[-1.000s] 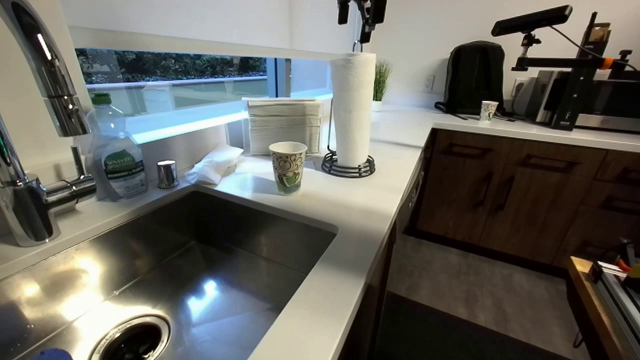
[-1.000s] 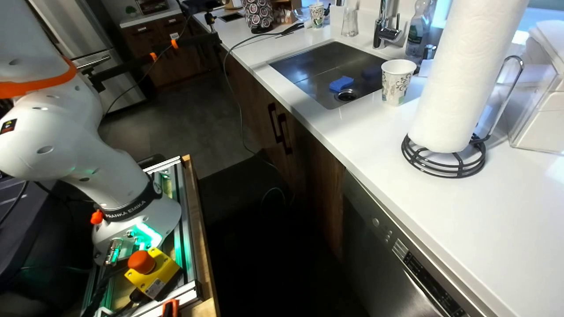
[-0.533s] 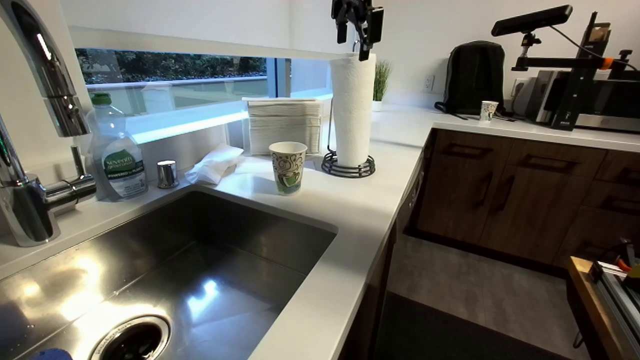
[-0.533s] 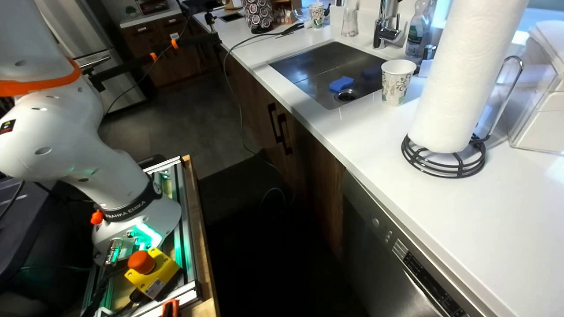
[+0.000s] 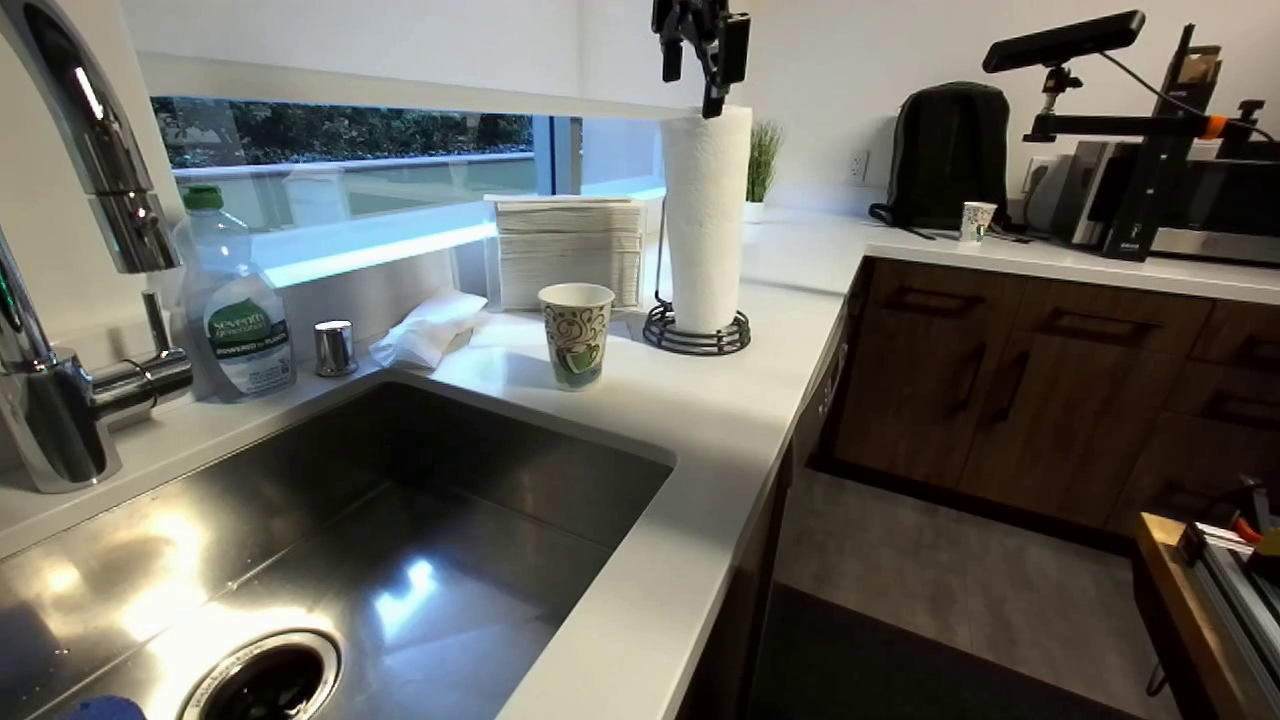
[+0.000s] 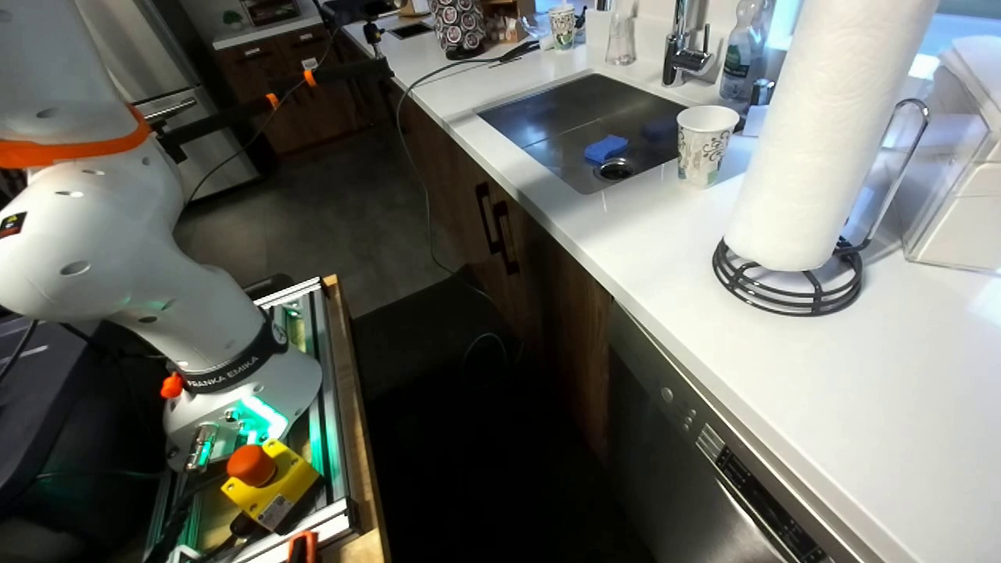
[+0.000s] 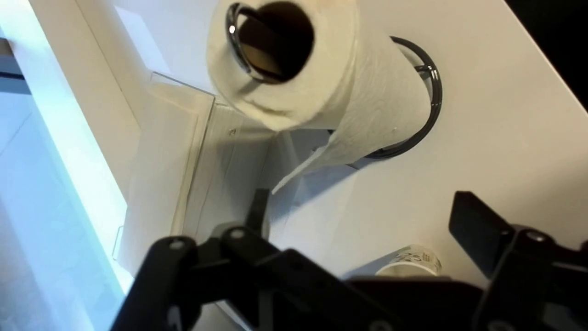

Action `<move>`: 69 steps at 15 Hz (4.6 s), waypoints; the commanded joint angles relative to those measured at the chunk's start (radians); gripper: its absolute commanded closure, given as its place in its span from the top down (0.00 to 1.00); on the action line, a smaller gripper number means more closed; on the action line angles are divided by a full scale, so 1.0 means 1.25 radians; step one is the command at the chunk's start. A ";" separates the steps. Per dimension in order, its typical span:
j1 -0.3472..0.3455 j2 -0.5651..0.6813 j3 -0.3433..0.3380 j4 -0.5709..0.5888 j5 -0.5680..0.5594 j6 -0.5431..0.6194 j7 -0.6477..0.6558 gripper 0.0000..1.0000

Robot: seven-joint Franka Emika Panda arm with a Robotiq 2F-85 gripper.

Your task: Pull out one paper towel from the roll

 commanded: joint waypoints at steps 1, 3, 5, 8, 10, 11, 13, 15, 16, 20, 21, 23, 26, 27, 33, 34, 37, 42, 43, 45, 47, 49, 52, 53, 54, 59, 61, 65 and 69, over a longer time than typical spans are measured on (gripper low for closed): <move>-0.016 0.072 -0.003 0.078 0.001 0.006 -0.001 1.00; -0.025 0.096 -0.003 0.102 0.012 0.001 -0.004 1.00; -0.029 0.117 -0.002 0.121 0.015 -0.003 -0.006 1.00; -0.033 0.138 -0.002 0.146 0.020 -0.027 -0.015 0.66; -0.030 0.152 -0.003 0.164 0.016 -0.047 -0.009 0.49; -0.027 0.154 -0.005 0.171 0.012 -0.062 -0.005 0.42; -0.025 0.150 -0.005 0.175 0.011 -0.092 -0.005 0.27; -0.023 0.143 -0.005 0.174 0.009 -0.122 0.000 0.11; -0.023 0.142 -0.004 0.174 0.009 -0.131 0.000 0.04; -0.021 0.128 -0.002 0.153 0.006 -0.147 0.005 0.00; -0.019 0.122 0.000 0.145 0.007 -0.151 0.005 0.00; -0.014 0.103 0.008 0.118 0.009 -0.150 0.003 0.00; -0.006 0.082 0.028 0.081 0.028 -0.140 0.002 0.00; -0.003 0.074 0.033 0.065 0.030 -0.135 0.003 0.00; -0.003 0.050 0.050 -0.022 0.048 -0.114 0.003 0.00; -0.007 0.048 0.051 -0.038 0.056 -0.099 0.003 0.00; -0.017 0.038 0.058 -0.080 0.093 -0.040 -0.009 0.00; -0.021 0.026 0.066 -0.133 0.161 0.053 -0.026 0.00; -0.021 0.024 0.066 -0.141 0.167 0.062 -0.028 0.00; -0.023 0.018 0.068 -0.157 0.187 0.074 -0.036 0.00; -0.024 0.013 0.070 -0.170 0.202 0.082 -0.045 0.00; -0.021 0.008 0.069 -0.180 0.209 0.083 -0.050 0.00; -0.012 -0.012 0.063 -0.180 0.195 0.062 -0.016 0.27; -0.012 -0.022 0.065 -0.179 0.201 0.059 -0.015 0.32; -0.012 -0.035 0.067 -0.177 0.206 0.056 -0.019 0.41; -0.003 -0.094 0.057 -0.158 0.204 0.041 0.066 0.78; 0.002 -0.112 0.052 -0.152 0.190 0.011 0.169 0.94; -0.002 -0.124 0.043 -0.149 0.169 -0.012 0.339 1.00; -0.009 -0.119 0.023 -0.155 0.149 -0.018 0.493 1.00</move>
